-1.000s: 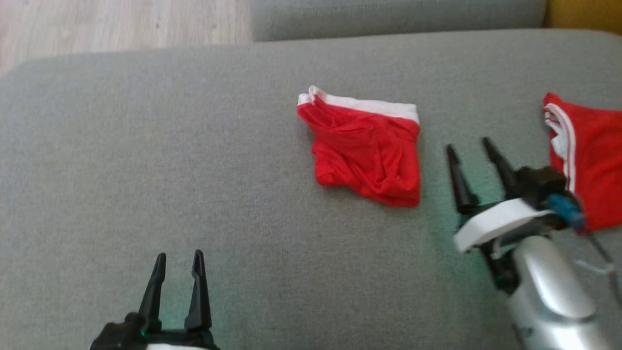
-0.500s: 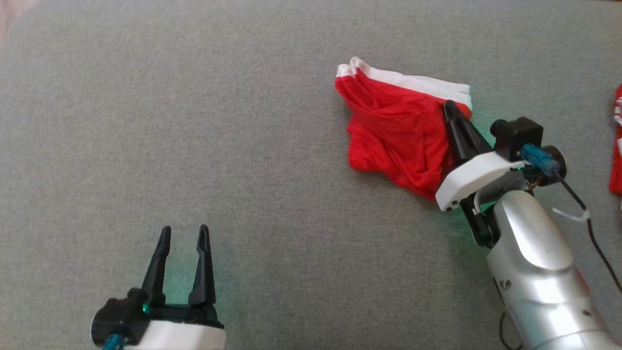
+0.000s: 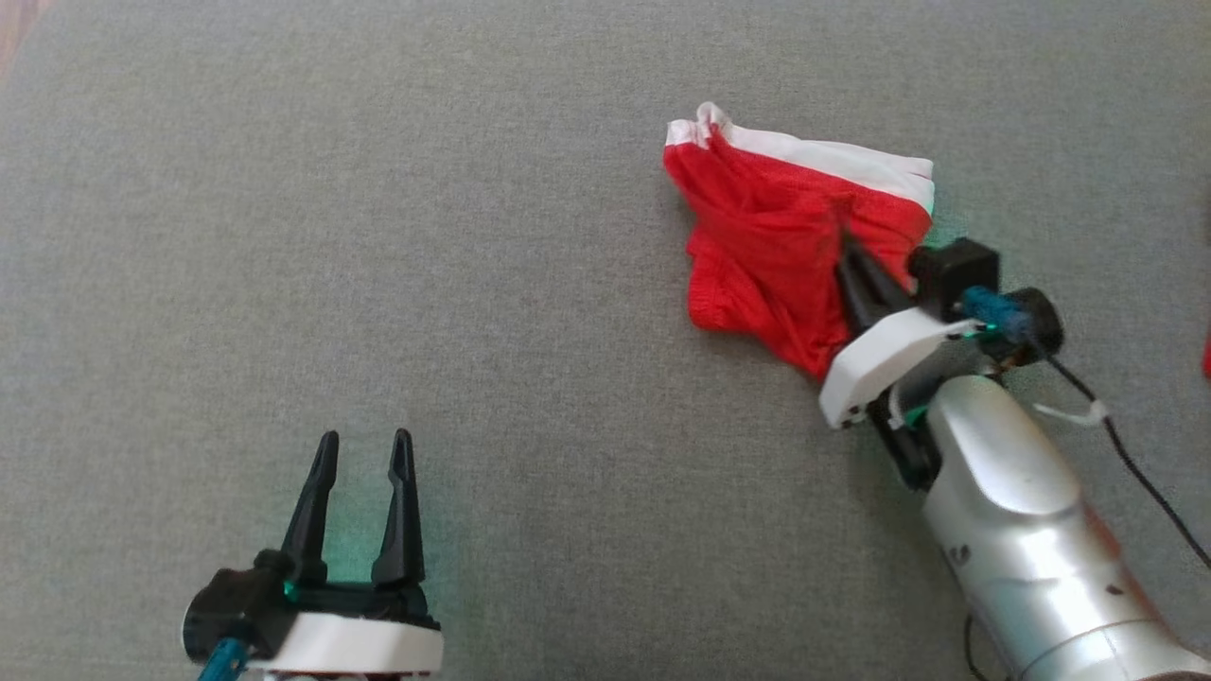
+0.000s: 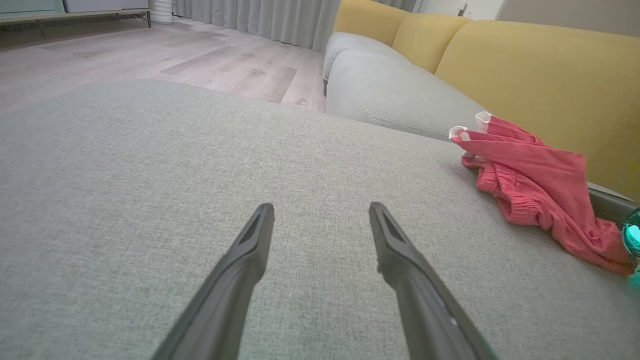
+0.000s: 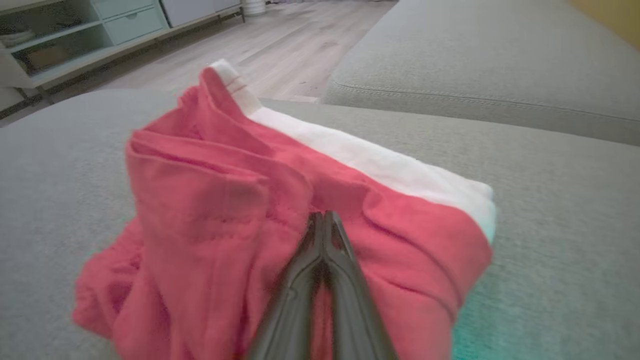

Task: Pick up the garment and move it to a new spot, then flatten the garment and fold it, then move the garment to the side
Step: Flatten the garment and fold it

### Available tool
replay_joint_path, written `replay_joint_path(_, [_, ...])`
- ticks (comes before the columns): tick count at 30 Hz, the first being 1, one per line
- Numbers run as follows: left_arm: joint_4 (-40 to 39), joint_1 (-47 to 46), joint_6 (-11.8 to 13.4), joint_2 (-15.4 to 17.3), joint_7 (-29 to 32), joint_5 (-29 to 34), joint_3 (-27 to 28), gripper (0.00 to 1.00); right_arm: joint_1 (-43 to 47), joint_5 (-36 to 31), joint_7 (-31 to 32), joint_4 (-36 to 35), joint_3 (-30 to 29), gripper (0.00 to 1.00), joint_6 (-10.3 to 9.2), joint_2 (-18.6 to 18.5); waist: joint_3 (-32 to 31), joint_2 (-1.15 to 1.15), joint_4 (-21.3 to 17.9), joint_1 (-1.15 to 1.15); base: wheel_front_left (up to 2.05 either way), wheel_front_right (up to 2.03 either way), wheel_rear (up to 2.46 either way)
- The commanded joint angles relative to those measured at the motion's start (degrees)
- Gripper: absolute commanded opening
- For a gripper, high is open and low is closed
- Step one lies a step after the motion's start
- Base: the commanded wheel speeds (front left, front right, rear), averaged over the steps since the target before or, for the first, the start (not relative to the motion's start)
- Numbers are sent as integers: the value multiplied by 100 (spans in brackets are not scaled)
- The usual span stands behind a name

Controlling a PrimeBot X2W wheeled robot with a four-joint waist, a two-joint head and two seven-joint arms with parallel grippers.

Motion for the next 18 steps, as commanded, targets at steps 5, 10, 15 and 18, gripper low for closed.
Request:
replay_joint_path(5, [-116, -121, 2, -9, -30, 6, 110, 100, -35, 328, -30, -289, 754, 0, 43, 116, -33, 0, -47, 0, 0, 0, 0])
replay_joint_path(10, [-103, -142, 10, -9, -30, -8, 54, 100, -9, 529, 64, -441, 1260, 0, 43, 117, -36, 0, -22, 0, 0, 0, 0])
replay_joint_path(15, [-96, -130, 31, -9, -30, -39, 48, 100, 82, 682, 365, -557, 1754, 0, 43, 117, -48, 0, 54, 0, 0, 0, 0])
replay_joint_path(18, [-96, -117, 50, -9, -30, -63, 55, 100, 170, 728, 564, -596, 1970, 0, 43, 117, -70, 0, 93, 0, 0, 0, 0])
